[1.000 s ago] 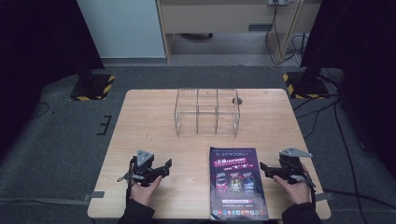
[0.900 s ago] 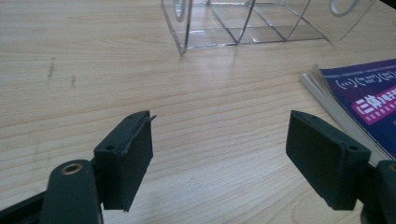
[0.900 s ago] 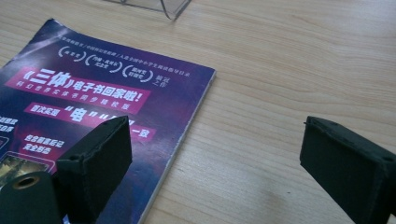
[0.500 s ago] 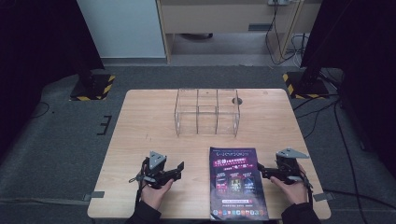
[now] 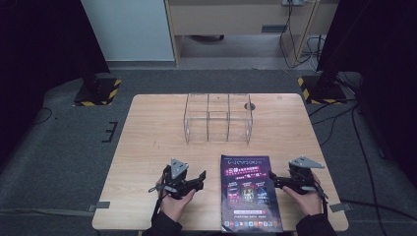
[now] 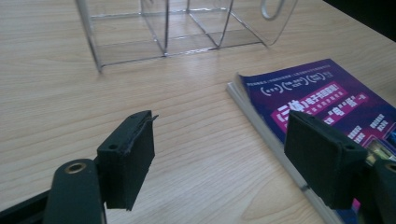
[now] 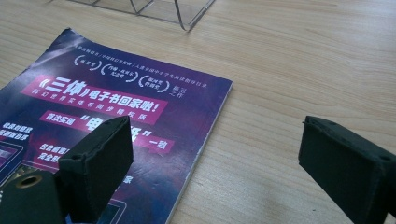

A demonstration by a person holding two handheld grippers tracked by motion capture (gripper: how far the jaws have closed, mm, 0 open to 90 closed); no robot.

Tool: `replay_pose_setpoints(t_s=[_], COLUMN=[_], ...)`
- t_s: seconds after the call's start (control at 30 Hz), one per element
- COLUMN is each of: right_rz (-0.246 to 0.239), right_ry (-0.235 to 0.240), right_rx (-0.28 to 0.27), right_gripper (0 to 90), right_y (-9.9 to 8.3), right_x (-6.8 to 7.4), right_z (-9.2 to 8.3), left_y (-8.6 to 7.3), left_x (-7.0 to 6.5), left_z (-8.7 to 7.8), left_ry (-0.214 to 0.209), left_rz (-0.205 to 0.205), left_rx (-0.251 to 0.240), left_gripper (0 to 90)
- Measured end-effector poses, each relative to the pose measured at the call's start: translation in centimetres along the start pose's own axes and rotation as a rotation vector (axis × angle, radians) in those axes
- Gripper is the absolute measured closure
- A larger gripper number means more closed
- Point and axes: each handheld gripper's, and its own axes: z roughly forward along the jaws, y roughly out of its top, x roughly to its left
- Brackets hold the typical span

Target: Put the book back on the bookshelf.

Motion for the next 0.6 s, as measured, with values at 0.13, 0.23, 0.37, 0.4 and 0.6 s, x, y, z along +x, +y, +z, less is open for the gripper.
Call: replay_pose_setpoints(t_s=[0.13, 0.23, 0.37, 0.4, 0.6], right_rz=[0.002, -0.003, -0.006, -0.002, -0.004], right_ry=[0.002, 0.005, 0.01, 0.011, 0.02], right_rx=[-0.005, -0.011, -0.013, -0.014, -0.016], right_gripper=[10.2, 10.8, 11.1, 11.2, 11.8], right_y=[0.0, -0.1, -0.1, -0.1, -0.2], right_x=[0.1, 0.2, 0.2, 0.3, 0.5], right_z=[0.0, 0.0, 0.0, 0.0, 0.2], left_y=[0.2, 0.3, 0.3, 0.3, 0.0], left_x=[-1.1, -2.0, -2.5, -2.7, -3.7], left_z=[0.6, 1.3, 1.8, 2.0, 3.2], left_ry=[-0.005, -0.007, -0.013, -0.017, -0.032], left_rz=[0.016, 0.037, 0.042, 0.041, 0.054], left_rx=[0.004, 0.018, 0.03, 0.034, 0.069], left_gripper=[24.7, 24.9, 24.9, 25.0, 25.0])
